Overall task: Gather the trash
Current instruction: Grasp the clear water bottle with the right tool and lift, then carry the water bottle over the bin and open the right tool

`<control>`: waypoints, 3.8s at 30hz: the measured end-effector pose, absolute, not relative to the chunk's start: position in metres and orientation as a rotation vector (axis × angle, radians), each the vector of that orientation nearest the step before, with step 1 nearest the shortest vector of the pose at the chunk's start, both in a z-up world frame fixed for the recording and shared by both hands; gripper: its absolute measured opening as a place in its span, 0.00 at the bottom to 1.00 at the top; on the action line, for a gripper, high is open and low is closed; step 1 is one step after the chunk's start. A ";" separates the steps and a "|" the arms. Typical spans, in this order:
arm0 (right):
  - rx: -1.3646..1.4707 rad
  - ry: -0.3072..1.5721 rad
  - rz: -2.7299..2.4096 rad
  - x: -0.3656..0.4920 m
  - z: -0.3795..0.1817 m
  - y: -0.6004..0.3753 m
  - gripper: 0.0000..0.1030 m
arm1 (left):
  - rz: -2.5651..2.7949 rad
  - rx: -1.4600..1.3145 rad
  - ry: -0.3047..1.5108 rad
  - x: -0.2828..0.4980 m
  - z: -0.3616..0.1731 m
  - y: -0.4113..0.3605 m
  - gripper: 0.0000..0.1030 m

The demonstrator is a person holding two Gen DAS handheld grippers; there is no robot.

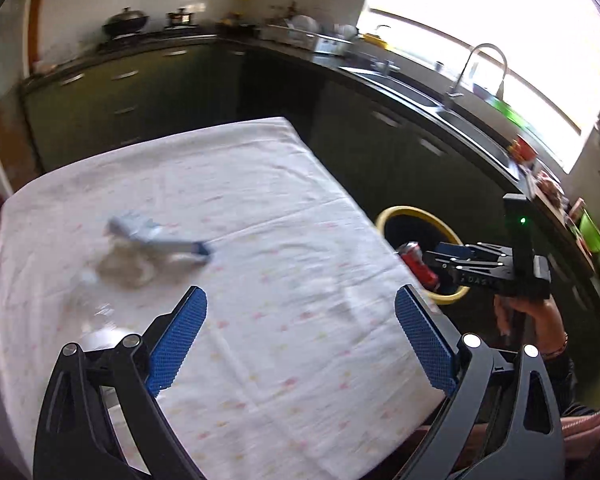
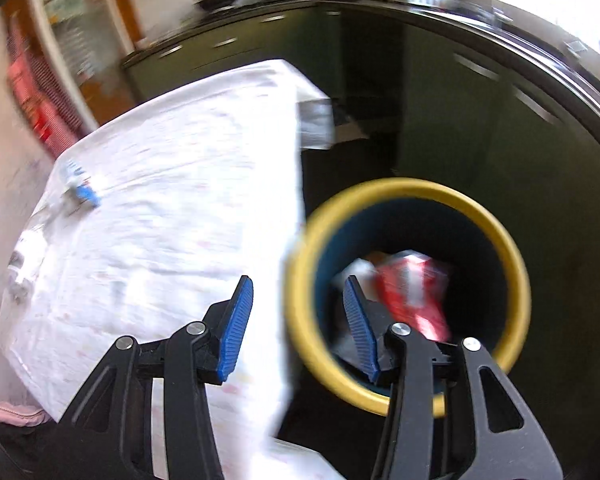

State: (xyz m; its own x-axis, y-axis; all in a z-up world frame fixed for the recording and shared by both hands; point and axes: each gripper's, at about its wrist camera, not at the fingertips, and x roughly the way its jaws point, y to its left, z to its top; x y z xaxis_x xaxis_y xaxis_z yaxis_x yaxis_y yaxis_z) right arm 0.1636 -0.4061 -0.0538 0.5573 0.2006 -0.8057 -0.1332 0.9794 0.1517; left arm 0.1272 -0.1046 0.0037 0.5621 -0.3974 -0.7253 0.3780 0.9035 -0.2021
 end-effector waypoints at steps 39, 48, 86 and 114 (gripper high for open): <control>-0.054 1.552 0.565 0.232 -0.052 -0.024 0.63 | -0.195 -0.126 0.787 0.020 -0.033 0.144 0.95; -0.076 1.594 0.554 0.241 -0.071 -0.011 0.65 | -0.205 -0.125 0.797 0.022 -0.038 0.142 0.95; -0.019 1.327 0.584 0.174 -0.004 -0.192 0.61 | -0.302 -0.021 0.815 0.042 -0.023 0.056 0.95; 0.217 1.201 -0.006 0.207 -0.061 -0.470 0.70 | -0.346 0.059 0.876 0.080 -0.032 -0.024 0.95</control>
State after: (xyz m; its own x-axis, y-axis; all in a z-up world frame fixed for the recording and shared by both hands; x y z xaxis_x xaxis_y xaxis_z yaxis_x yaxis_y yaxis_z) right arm 0.2069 -0.4703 -0.0615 0.3635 0.1104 -0.9250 0.1191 0.9793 0.1637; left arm 0.0798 -0.0238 -0.0315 0.5885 -0.2728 -0.7611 0.3208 0.9429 -0.0899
